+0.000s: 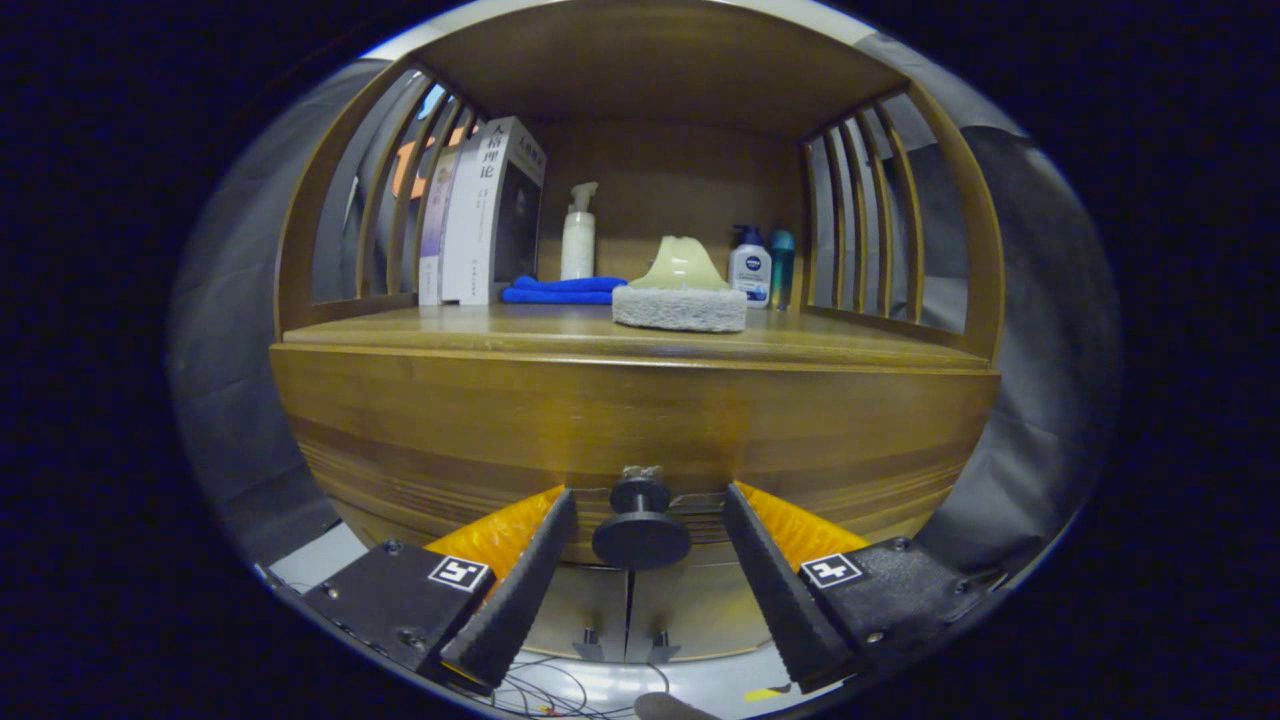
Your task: Pull open the drawer, take out the items inside it, and place them on the countertop above the cabinet.
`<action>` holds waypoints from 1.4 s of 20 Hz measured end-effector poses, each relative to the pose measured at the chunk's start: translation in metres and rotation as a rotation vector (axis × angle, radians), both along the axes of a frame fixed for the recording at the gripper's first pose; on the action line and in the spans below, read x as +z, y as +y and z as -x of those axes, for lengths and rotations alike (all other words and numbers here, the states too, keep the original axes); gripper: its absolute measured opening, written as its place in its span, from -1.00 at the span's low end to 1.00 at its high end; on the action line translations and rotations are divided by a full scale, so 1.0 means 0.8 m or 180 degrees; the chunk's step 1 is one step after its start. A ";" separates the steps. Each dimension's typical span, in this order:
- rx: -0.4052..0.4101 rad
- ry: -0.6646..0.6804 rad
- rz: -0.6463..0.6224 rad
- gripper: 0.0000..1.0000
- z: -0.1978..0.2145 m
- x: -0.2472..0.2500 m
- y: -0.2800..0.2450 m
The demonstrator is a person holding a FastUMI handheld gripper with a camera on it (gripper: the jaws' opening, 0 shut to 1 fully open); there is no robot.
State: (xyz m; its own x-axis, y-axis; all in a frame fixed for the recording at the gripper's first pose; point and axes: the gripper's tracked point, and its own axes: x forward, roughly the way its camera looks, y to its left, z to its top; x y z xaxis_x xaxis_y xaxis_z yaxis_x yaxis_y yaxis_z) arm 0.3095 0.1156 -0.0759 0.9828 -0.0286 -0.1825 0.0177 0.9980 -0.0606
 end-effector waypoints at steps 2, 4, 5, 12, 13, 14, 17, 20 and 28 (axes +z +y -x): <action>0.0076 0.0011 -0.0082 0.98 0.016 0.010 0.003; 0.0109 -0.0039 -0.0073 0.98 0.047 0.026 -0.007; 0.0138 -0.0079 -0.0062 0.98 0.065 0.036 -0.011; 0.0100 -0.0490 -0.0043 0.98 0.204 0.101 -0.069; 0.0073 -0.0561 -0.0047 0.98 0.221 0.108 -0.077; 0.0053 -0.0610 -0.0070 0.98 0.237 0.113 -0.083; 0.0037 -0.0723 -0.0165 0.97 0.278 0.121 -0.098; -0.0006 -0.0820 -0.0211 0.97 0.312 0.121 -0.114; -0.0029 -0.0817 -0.0256 0.97 0.348 0.112 -0.137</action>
State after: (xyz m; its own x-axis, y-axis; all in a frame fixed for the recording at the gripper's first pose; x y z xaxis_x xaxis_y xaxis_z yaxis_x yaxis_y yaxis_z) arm 0.0310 0.0060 0.0134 0.9970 -0.0332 0.0705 0.0314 0.9992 0.0264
